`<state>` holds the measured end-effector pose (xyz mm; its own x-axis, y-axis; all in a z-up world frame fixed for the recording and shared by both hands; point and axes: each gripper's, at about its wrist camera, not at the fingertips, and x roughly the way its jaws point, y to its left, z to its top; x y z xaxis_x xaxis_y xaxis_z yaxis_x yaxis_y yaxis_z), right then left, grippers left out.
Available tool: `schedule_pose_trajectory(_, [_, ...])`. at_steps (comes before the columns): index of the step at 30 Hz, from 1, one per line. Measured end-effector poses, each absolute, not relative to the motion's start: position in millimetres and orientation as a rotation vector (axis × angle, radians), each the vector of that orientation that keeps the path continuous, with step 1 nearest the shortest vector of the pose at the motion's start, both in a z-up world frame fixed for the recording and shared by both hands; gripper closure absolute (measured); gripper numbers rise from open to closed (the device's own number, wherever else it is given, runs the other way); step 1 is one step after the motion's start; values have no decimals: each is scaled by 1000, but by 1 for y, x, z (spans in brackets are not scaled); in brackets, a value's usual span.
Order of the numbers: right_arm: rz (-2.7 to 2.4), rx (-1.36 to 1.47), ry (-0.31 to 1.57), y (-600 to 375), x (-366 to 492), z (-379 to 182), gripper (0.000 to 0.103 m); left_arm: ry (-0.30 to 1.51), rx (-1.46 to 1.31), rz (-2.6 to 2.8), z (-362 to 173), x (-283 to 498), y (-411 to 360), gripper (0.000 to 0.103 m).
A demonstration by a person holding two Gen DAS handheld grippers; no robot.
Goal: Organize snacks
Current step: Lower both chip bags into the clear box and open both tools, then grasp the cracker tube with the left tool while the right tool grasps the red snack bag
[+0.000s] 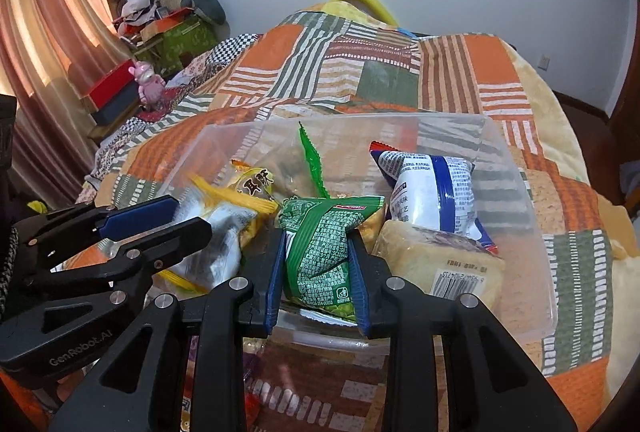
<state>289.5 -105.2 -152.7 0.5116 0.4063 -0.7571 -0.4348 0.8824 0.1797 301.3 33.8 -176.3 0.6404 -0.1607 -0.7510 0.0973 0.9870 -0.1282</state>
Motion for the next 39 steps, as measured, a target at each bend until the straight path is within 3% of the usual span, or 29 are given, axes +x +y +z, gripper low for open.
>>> schedule_pose_trajectory(6, [501,-46,895,-107,285,-147,70,849,-72,-139,-168,294,37,67])
schedule_pose_trajectory(12, [491,-45,856,-113,273,-130,53,806,-83,-117,-151,274,45,49])
schedule_pose_trajectory(23, [506,-46,811,-118,235,-108,43,750,-28,-41,-121,222,60,13])
schedule_pose_trajectory(32, [536,-47,859,-110,204,-121,32,746,-65,12,-121,182,92,4])
schedule_pose_trajectory(39, [555,-49,943,-94,190,-148,22,783,-99,79,-141,167,122,4])
